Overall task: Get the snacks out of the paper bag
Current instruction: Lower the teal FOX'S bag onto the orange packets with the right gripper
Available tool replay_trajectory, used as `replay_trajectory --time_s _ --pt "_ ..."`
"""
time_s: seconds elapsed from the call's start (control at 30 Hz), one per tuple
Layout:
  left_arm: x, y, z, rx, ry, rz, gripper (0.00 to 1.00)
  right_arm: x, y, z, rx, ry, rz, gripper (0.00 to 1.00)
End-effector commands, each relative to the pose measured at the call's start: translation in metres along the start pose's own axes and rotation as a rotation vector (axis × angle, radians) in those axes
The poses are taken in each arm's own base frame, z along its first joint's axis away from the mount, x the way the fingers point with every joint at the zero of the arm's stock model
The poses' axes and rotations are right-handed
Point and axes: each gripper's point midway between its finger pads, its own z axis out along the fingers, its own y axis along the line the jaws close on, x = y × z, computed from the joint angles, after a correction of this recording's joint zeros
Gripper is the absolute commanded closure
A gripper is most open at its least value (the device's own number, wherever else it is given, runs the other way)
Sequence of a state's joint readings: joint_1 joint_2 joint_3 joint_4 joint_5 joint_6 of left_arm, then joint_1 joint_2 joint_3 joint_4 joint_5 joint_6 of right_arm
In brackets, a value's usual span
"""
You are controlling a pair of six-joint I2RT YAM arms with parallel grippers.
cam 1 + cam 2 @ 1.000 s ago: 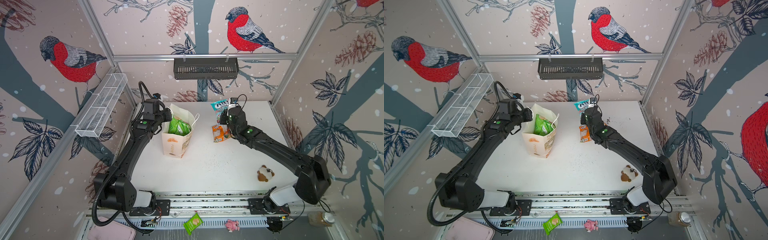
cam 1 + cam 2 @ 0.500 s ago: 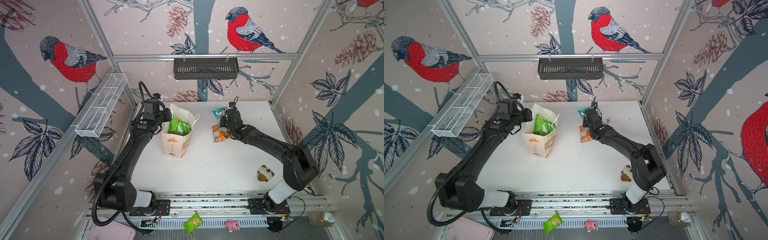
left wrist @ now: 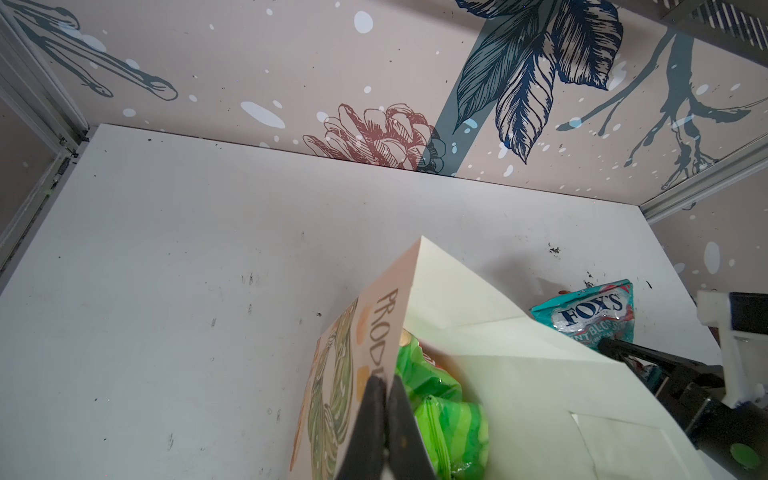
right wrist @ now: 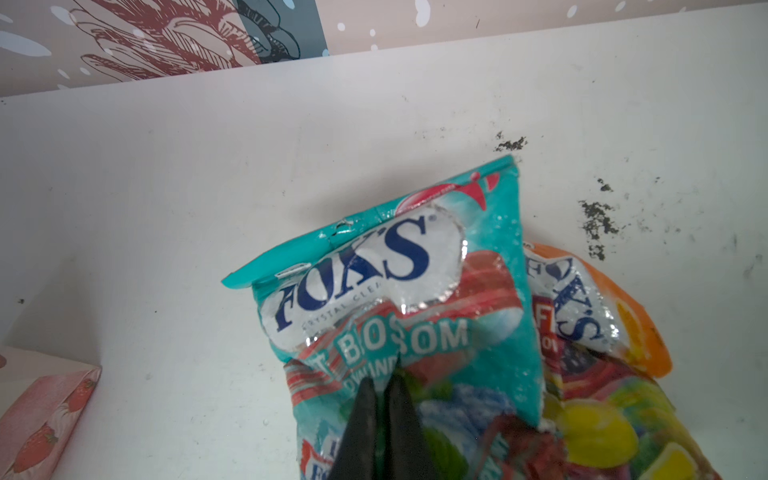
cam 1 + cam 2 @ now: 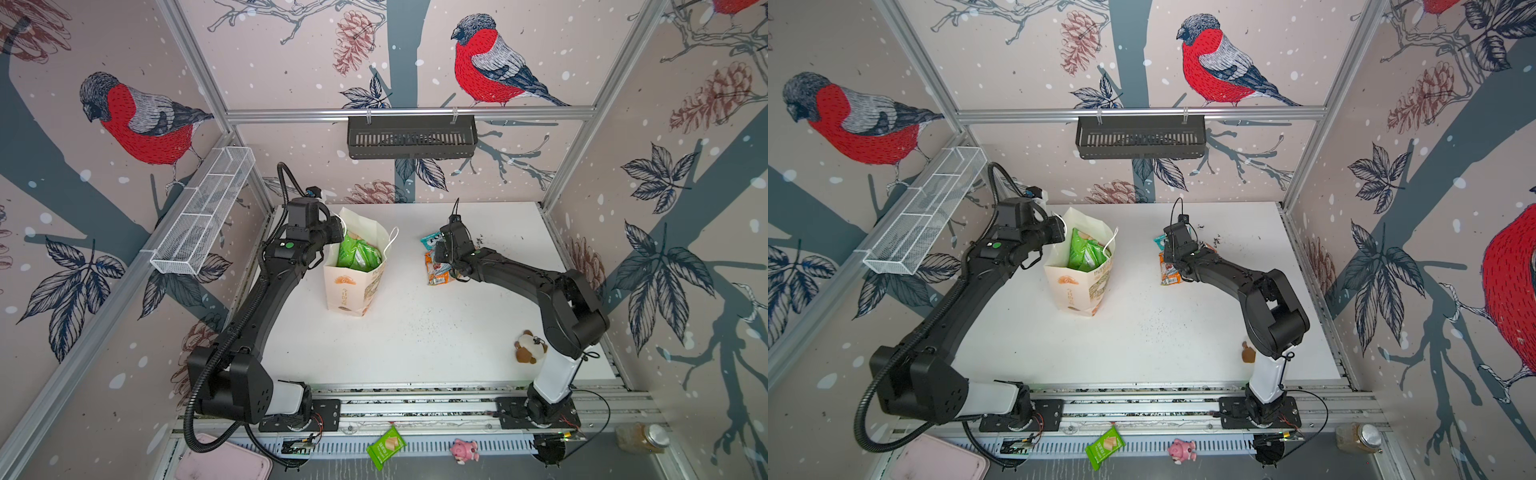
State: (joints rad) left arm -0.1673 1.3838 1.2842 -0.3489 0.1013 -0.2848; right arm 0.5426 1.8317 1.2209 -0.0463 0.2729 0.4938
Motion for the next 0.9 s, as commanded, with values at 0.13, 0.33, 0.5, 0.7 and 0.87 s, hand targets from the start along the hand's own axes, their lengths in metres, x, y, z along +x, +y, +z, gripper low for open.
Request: replay_trajectory --time_s 0.13,0.33,0.5,0.7,0.87 --pt "-0.013 -0.004 -0.003 0.014 -0.047 0.005 1.00 0.011 0.004 0.017 -0.044 0.047 0.036 1.00" --pt "-0.014 -0.003 -0.004 0.011 -0.050 0.005 1.00 0.018 0.000 0.029 -0.035 0.073 0.044 1.00" --pt "-0.015 -0.005 -0.005 0.019 -0.055 0.002 1.00 0.021 -0.003 0.034 -0.031 0.086 0.050 1.00" --pt "-0.014 -0.004 -0.004 0.018 -0.049 0.001 1.00 0.030 -0.006 0.042 -0.032 0.113 0.061 1.00" --pt "-0.014 -0.004 -0.003 0.015 -0.050 0.002 1.00 0.032 -0.009 0.045 -0.028 0.124 0.064 1.00"
